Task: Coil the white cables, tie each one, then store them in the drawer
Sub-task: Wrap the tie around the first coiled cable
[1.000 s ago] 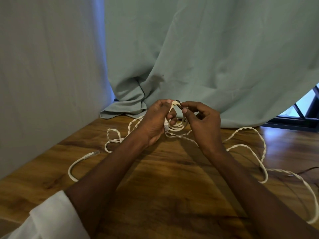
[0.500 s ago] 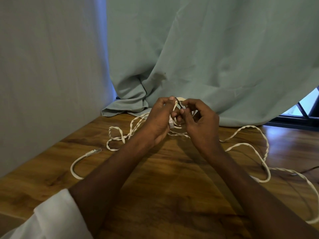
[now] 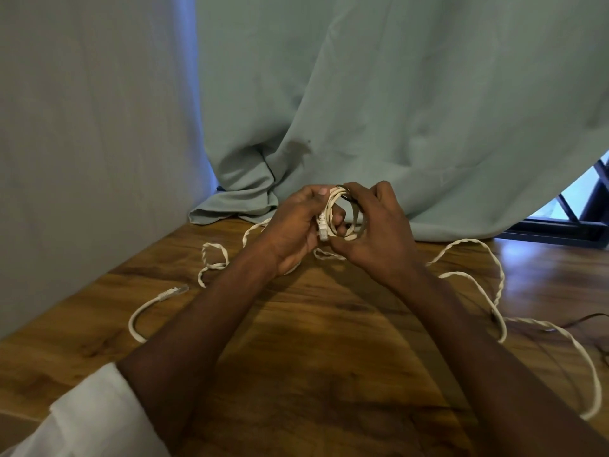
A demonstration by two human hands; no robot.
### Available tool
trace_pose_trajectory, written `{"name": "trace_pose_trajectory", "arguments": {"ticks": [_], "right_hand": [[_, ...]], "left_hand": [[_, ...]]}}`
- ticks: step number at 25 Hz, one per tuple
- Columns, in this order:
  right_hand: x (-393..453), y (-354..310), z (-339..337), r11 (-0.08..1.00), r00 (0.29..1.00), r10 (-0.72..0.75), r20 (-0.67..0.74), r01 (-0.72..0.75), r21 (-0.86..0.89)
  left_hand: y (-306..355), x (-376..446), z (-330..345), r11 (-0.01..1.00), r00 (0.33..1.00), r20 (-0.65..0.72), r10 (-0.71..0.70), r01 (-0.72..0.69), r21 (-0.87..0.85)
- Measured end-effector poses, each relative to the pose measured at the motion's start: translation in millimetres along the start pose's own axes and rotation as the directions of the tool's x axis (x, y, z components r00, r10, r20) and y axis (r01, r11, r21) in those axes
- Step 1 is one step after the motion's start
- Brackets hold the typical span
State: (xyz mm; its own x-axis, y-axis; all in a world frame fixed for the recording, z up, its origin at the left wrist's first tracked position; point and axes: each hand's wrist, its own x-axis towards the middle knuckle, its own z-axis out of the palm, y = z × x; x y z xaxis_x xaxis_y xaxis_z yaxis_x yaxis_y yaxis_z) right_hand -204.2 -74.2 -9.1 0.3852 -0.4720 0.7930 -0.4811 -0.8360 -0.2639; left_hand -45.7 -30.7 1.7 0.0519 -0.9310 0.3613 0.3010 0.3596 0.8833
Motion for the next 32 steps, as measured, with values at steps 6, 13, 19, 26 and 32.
{"name": "trace_pose_trajectory", "arguments": {"ticks": [6,13,19,26,32], "right_hand": [[-2.5,-8.6,1.4,0.998,0.999,0.051,0.006,-0.051,0.026],[-0.7,-20.8,7.7,0.94,0.957,0.261,-0.124,-0.222,0.258],[-4.3,-25.8,9.2,0.995,0.98,0.073,-0.185,-0.06,0.076],[3.3,-30.4,-3.7,0.995,0.971,-0.085,-0.223,0.07,-0.074],[-1.8,-27.0,-4.6,0.973,0.987,-0.134,-0.09,0.115,-0.199]], "left_hand": [[6.3,-2.7,-1.7,0.999,0.999,0.002,-0.038,0.038,0.018],[-3.3,4.6,-5.7,0.99,0.976,-0.191,0.104,-0.083,0.118],[-9.9,3.6,-1.0,0.949,0.942,-0.236,0.239,-0.175,0.264],[-12.6,-0.5,-2.8,0.799,0.868,-0.25,0.428,-0.235,0.553],[-2.3,2.0,-0.3,0.95,0.92,-0.307,0.245,-0.163,0.268]]}}
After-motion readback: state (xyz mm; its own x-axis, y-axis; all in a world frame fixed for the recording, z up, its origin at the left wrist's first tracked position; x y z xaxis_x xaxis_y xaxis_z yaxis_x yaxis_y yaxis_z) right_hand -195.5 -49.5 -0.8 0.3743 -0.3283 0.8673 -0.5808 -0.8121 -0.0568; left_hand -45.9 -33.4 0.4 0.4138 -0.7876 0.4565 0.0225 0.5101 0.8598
